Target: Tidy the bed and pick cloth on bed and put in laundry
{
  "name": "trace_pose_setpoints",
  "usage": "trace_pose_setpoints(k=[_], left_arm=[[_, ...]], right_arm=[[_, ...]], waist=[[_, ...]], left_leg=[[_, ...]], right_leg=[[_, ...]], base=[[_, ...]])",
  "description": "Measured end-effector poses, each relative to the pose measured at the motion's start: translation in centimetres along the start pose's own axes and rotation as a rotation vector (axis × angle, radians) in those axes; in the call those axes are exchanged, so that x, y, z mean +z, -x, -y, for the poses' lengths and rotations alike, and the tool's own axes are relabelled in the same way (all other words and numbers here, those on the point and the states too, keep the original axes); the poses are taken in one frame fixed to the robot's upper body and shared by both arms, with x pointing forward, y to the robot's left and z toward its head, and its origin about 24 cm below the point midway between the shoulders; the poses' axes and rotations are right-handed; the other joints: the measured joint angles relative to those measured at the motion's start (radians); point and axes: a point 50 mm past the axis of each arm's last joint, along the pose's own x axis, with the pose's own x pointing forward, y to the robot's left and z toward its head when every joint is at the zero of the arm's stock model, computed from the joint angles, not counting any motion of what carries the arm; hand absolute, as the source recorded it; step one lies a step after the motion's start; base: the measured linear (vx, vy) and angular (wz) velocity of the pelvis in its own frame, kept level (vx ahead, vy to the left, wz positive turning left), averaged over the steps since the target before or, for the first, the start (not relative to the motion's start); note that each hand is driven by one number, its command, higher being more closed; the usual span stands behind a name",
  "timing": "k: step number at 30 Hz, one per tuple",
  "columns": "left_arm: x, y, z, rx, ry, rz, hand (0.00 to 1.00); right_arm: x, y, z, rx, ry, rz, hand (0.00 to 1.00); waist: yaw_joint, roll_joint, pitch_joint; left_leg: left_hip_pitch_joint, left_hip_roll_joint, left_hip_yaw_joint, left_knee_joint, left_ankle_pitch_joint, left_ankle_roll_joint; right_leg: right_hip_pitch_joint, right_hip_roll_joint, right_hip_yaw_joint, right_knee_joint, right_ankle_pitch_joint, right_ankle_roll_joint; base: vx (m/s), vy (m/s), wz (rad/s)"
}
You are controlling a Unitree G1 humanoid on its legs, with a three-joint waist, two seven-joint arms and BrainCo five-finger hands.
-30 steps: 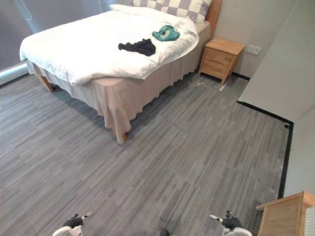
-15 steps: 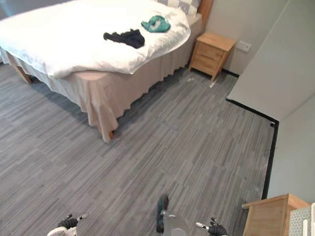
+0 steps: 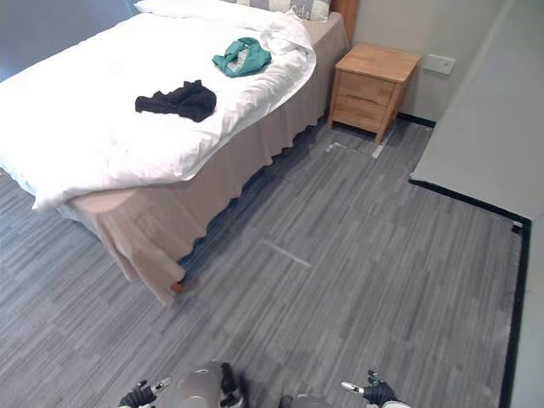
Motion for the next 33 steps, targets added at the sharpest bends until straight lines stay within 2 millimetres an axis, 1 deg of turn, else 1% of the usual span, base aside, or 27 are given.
trace_pose_setpoints(k=[1, 2, 3, 4, 5, 6, 7, 8, 9, 10, 11, 12, 13, 14, 15, 16, 18, 19, 20, 21, 22, 23, 26, 30, 31, 32, 33], left_arm=[[0.6, -0.2, 0.6, -0.018, -0.013, 0.009, 0.0], [1.2, -0.4, 1.6, -0.046, -0.032, 0.022, 0.0], [1.2, -0.4, 2.1, -0.06, -0.054, 0.02, 0.0], [1.2, -0.4, 2.1, -0.062, -0.063, 0.017, 0.0], [1.2, -0.4, 2.1, -0.063, -0.078, 0.019, 0.0], [1.6, -0.4, 2.1, -0.052, -0.081, 0.032, 0.0], [1.8, -0.4, 2.0, -0.051, -0.087, 0.041, 0.0], [2.4, -0.5, 1.4, -0.038, -0.096, 0.054, 0.0], [2.5, -0.5, 1.3, -0.034, -0.098, 0.059, 0.0], [2.6, -0.5, 0.6, -0.019, -0.105, 0.06, 0.0], [2.9, -0.3, -0.8, 0.018, -0.114, 0.066, 0.0], [2.1, -0.3, -0.9, 0.032, -0.077, 0.042, 0.0], [1.4, -0.1, -0.4, 0.013, -0.058, 0.033, 0.0], [0.9, -0.1, -0.2, 0.006, -0.05, 0.027, 0.0], [0.3, 0.0, 0.9, -0.027, -0.036, 0.016, 0.0], [-0.3, 0.1, 1.7, -0.046, -0.035, 0.0, 0.0], [-1.5, 0.3, 1.7, -0.045, -0.048, -0.032, 0.0], [-1.8, 0.4, 1.6, -0.04, -0.048, -0.038, 0.0], [-1.9, 0.4, 1.5, -0.04, -0.047, -0.035, 0.0], [-1.8, 0.4, 1.7, -0.043, -0.045, -0.022, 0.0], [-1.7, 0.4, 1.8, -0.045, -0.044, -0.013, 0.0], [-1.6, 0.4, 1.8, -0.047, -0.044, -0.007, 0.0], [-0.4, 0.2, 1.7, -0.041, -0.069, 0.04, 0.0], [1.7, -0.1, 1.6, -0.038, -0.128, 0.118, 0.0], [2.4, -0.1, 1.1, -0.023, -0.134, 0.139, 0.0], [3.0, -0.1, 0.1, 0.014, -0.133, 0.156, 0.0], [3.9, -0.1, -0.7, 0.037, -0.142, 0.178, 0.0]], right_arm=[[0.4, -0.2, -0.3, 0.014, 0.017, 0.01, 0.0], [0.7, -0.4, -0.8, 0.024, 0.04, 0.01, 0.0], [0.6, -0.5, -1.3, 0.037, 0.049, 0.004, 0.0], [0.5, -0.5, -1.6, 0.046, 0.052, 0.003, 0.0], [0.2, -0.5, -2.4, 0.07, 0.067, -0.001, 0.0], [-0.2, -0.4, -2.8, 0.085, 0.07, -0.011, 0.0], [-0.4, -0.3, -3.0, 0.091, 0.07, -0.015, 0.0], [-0.9, -0.2, -3.5, 0.103, 0.064, -0.028, 0.0], [-1.4, -0.1, -3.8, 0.106, 0.059, -0.041, 0.0], [-2.1, 0.1, -4.2, 0.114, 0.053, -0.066, 0.0], [-3.3, 0.4, -5.1, 0.134, 0.04, -0.11, 0.0], [-3.5, 0.4, -4.8, 0.126, 0.043, -0.137, 0.0], [-3.4, 0.4, -4.3, 0.11, 0.045, -0.143, 0.0], [-3.3, 0.4, -4.0, 0.102, 0.035, -0.143, 0.0], [-2.8, 0.2, -3.0, 0.079, 0.044, -0.139, 0.0], [-2.3, 0.1, -2.2, 0.062, 0.053, -0.136, 0.0], [-2.0, 0.0, -2.2, 0.059, 0.048, -0.128, 0.0], [-1.8, 0.0, -2.0, 0.049, 0.042, -0.121, 0.0], [-1.5, 0.0, -1.5, 0.035, 0.042, -0.111, 0.0], [-1.6, 0.0, -1.5, 0.032, 0.042, -0.113, 0.0], [-2.0, 0.0, -1.8, 0.031, 0.035, -0.128, 0.0], [-2.2, 0.1, -1.9, 0.03, 0.031, -0.135, 0.0], [-2.7, 0.2, -2.2, 0.025, 0.001, -0.151, 0.0], [-3.2, 0.4, -2.2, 0.015, -0.011, -0.158, 0.0], [-3.1, 0.4, -2.3, 0.02, -0.011, -0.158, 0.0], [-3.1, 0.3, -2.8, 0.031, -0.015, -0.154, 0.0], [-3.2, 0.3, -3.3, 0.048, -0.017, -0.152, 0.0]], waist=[[-0.004, -0.016, -0.001], [-0.008, -0.029, 0.003], [-0.007, -0.025, 0.009], [-0.007, -0.021, 0.013], [-0.012, 0.005, 0.022], [-0.015, 0.03, 0.016], [-0.013, 0.03, 0.011], [-0.014, 0.009, 0.01], [-0.014, -0.006, 0.006], [-0.013, -0.034, 0.005], [-0.009, -0.096, 0.001], [0.001, -0.08, 0.012], [0.003, -0.035, 0.007], [0.0, -0.037, -0.001], [-0.007, 0.005, 0.017], [-0.001, 0.023, 0.026], [0.005, 0.02, 0.027], [0.002, 0.018, 0.027], [-0.001, 0.021, 0.025], [-0.004, 0.031, 0.02], [-0.005, 0.027, 0.009], [-0.005, 0.029, -0.001], [-0.011, 0.0, -0.016], [-0.016, -0.015, -0.024], [-0.012, -0.014, -0.022], [-0.007, -0.017, -0.021], [-0.012, -0.024, -0.023]], left_leg=[[0.013, -0.023, -0.046, -0.012, -0.016, -0.022], [0.059, -0.041, -0.098, -0.016, -0.036, -0.052], [0.131, -0.041, -0.154, -0.025, -0.053, -0.076], [0.175, -0.039, -0.188, -0.044, -0.056, -0.082], [0.273, -0.006, -0.268, -0.091, -0.058, -0.123], [0.326, 0.039, -0.351, -0.128, -0.057, -0.167], [0.334, 0.05, -0.384, -0.138, -0.057, -0.184], [0.346, 0.061, -0.462, -0.156, -0.06, -0.228], [0.348, 0.058, -0.491, -0.154, -0.068, -0.247], [0.351, 0.056, -0.534, -0.13, -0.089, -0.282], [0.35, 0.037, -0.588, -0.066, -0.141, -0.327], [0.342, 0.074, -0.614, 0.005, -0.186, -0.357], [0.317, 0.113, -0.577, 0.04, -0.188, -0.366], [0.307, 0.125, -0.556, 0.056, -0.188, -0.366], [0.309, 0.16, -0.531, 0.078, -0.181, -0.378], [0.292, 0.183, -0.508, 0.112, -0.163, -0.401], [0.282, 0.188, -0.474, 0.104, -0.155, -0.395], [0.298, 0.173, -0.454, 0.013, -0.144, -0.39], [0.32, 0.156, -0.454, -0.124, -0.068, -0.387], [0.319, 0.157, -0.455, -0.214, 0.055, -0.399], [0.333, 0.161, -0.443, -0.245, 0.07, -0.412], [0.337, 0.16, -0.441, -0.259, 0.072, -0.412], [0.357, 0.136, -0.434, -0.318, 0.09, -0.401], [0.4, 0.108, -0.388, -0.366, 0.099, -0.393], [0.423, 0.102, -0.353, -0.377, 0.099, -0.392], [0.435, 0.097, -0.317, -0.382, 0.095, -0.392], [0.437, 0.095, -0.308, -0.381, 0.093, -0.395]], right_leg=[[-0.079, -0.054, 0.003, 0.186, 0.035, 0.054], [-0.139, -0.108, -0.001, 0.363, 0.025, 0.036], [-0.146, -0.128, -0.005, 0.393, -0.001, 0.025], [-0.144, -0.13, 0.004, 0.372, -0.01, 0.022], [-0.148, -0.115, 0.02, 0.251, -0.026, 0.013], [-0.189, -0.084, 0.077, 0.044, -0.008, 0.031], [-0.21, -0.081, 0.117, -0.034, 0.016, 0.041], [-0.247, -0.086, 0.253, -0.214, 0.111, 0.07], [-0.254, -0.094, 0.305, -0.276, 0.157, 0.081], [-0.26, -0.11, 0.361, -0.336, 0.239, 0.096], [-0.262, -0.145, 0.391, -0.343, 0.381, 0.073], [-0.264, -0.128, 0.358, -0.275, 0.392, 0.053], [-0.256, -0.108, 0.334, -0.272, 0.373, 0.044], [-0.239, -0.104, 0.323, -0.289, 0.34, 0.024], [-0.213, -0.087, 0.287, -0.297, 0.328, 0.007], [-0.187, -0.078, 0.265, -0.319, 0.329, -0.006], [-0.153, -0.091, 0.253, -0.355, 0.335, -0.025], [-0.126, -0.101, 0.24, -0.38, 0.335, -0.026], [-0.108, -0.102, 0.226, -0.398, 0.335, -0.026], [-0.097, -0.089, 0.217, -0.414, 0.335, -0.026], [-0.088, -0.081, 0.216, -0.428, 0.335, -0.025], [-0.089, -0.082, 0.216, -0.431, 0.335, -0.025], [-0.09, -0.096, 0.208, -0.446, 0.334, -0.022], [-0.089, -0.129, 0.204, -0.443, 0.328, 0.011], [-0.095, -0.165, 0.134, -0.417, 0.297, 0.009], [-0.098, -0.206, 0.045, -0.369, 0.305, 0.007], [-0.114, -0.206, 0.049, -0.347, 0.311, 0.013]], base=[[0.69, -0.023, 1.12], [0.65, -0.032, 1.23], [0.78, -0.062, 1.18], [0.75, -0.134, 1.36], [0.77, -0.279, 1.7], [0.59, -0.302, 1.76], [0.55, -0.375, 1.94], [0.34, -0.29, 1.5], [0.34, -0.309, 1.68], [0.46, -0.475, 1.47], [0.57, -0.595, 1.45], [0.53, -0.571, 1.17], [0.29, -0.316, 0.76], [0.25, -0.248, 0.83], [0.3, -0.286, 0.83], [0.27, -0.268, 0.62], [0.19, -0.221, 0.19], [0.19, -0.204, 0.18], [0.17, -0.12, 0.24], [0.15, -0.035, 0.12], [0.1, -0.001, 0.05], [0.08, 0.022, -0.04], [0.02, 0.051, 0.04], [0.0, 0.116, -0.14], [0.02, 0.137, -0.65], [0.01, 0.119, -0.75], [0.01, 0.046, -0.56]])
